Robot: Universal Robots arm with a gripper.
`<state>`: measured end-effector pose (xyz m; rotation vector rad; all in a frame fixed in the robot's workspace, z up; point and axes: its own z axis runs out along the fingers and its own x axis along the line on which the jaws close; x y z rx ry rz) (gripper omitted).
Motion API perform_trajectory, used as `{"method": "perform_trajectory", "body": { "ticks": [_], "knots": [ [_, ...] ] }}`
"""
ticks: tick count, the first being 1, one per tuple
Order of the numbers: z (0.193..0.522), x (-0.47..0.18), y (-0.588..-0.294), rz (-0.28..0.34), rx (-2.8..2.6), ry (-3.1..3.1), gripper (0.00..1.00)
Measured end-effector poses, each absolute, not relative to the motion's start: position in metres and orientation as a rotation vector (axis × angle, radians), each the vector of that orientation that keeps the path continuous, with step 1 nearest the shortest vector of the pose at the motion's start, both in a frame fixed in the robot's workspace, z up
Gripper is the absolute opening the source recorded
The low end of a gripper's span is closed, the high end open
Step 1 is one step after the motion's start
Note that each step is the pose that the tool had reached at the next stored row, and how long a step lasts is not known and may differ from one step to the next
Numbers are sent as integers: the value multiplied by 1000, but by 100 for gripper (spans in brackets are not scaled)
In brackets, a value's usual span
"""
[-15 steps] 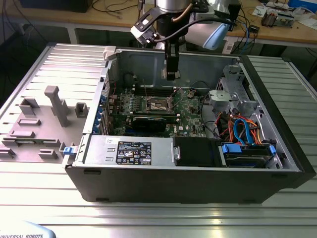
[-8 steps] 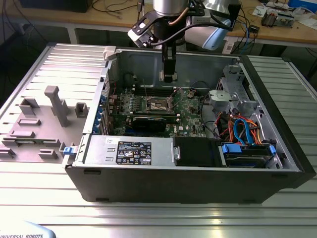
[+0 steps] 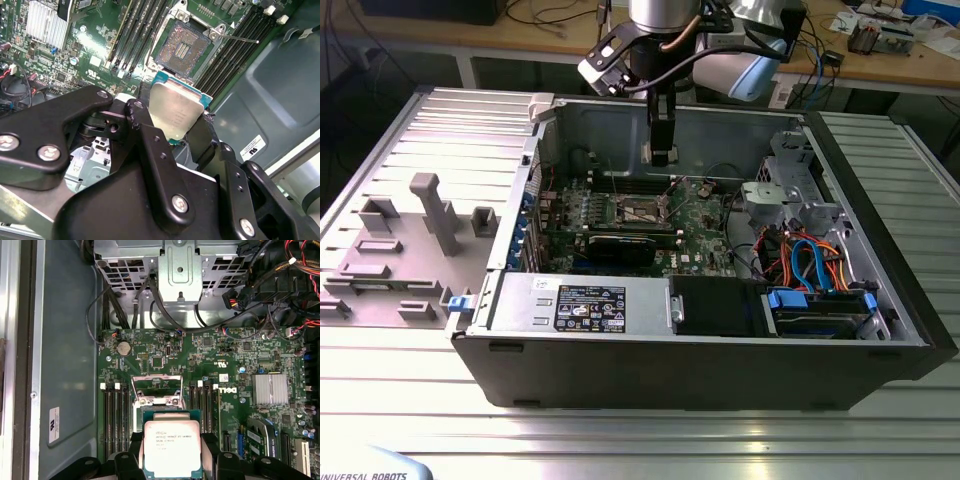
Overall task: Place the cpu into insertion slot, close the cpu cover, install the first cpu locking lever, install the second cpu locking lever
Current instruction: 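Place the cpu into insertion slot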
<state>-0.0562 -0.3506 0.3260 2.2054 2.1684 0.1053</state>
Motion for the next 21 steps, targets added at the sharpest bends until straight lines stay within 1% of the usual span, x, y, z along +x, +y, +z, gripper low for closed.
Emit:
{"method": "perform_trajectory", "body": {
  "ticks": [9,21],
  "knots": [
    [311,-59,-350,105,2206,2168,54],
    [309,-60,-350,105,2205,2168,54]
  ]
}}
